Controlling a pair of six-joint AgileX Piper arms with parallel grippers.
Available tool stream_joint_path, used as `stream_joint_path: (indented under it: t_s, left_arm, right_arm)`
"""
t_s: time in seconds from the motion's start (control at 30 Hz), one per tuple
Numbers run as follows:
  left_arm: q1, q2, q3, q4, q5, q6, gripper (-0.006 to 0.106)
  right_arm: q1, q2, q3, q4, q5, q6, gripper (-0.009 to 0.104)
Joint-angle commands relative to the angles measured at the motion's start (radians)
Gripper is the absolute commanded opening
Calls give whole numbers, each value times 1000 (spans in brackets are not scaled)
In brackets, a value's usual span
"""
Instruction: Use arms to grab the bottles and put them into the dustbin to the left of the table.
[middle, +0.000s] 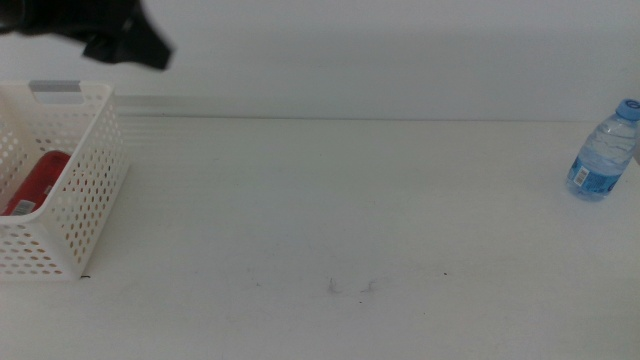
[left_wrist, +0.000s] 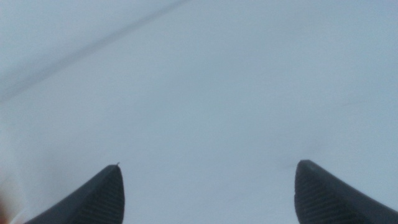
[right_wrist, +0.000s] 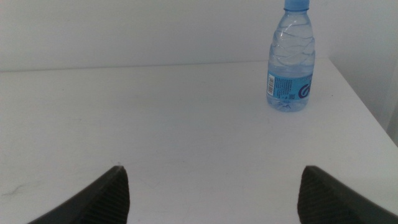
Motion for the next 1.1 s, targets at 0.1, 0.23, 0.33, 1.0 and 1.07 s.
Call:
stream_joint_path:
  t_s: [0.1, 0.23, 0.33, 1.0, 1.07]
  left_arm:
    - [-153, -141, -6, -177, 10, 63, 94]
    - [-223, -189, -6, -178, 10, 63, 94]
    - [-222, -204, -6, -175, 10, 63, 94]
    - [-222, -205, -6, -157, -42, 61, 94]
    - [-222, -205, -6, -154, -42, 61, 94]
  right_arm:
    - [-5, -5, 3, -10, -10, -3, 89]
    - [-5, -5, 3, -10, -10, -3, 89]
    - [-5, -5, 3, -10, -10, -3, 89]
    - [-5, -5, 3, -10, -10, -3, 89]
    - [-5, -5, 3, -10, -10, -3, 89]
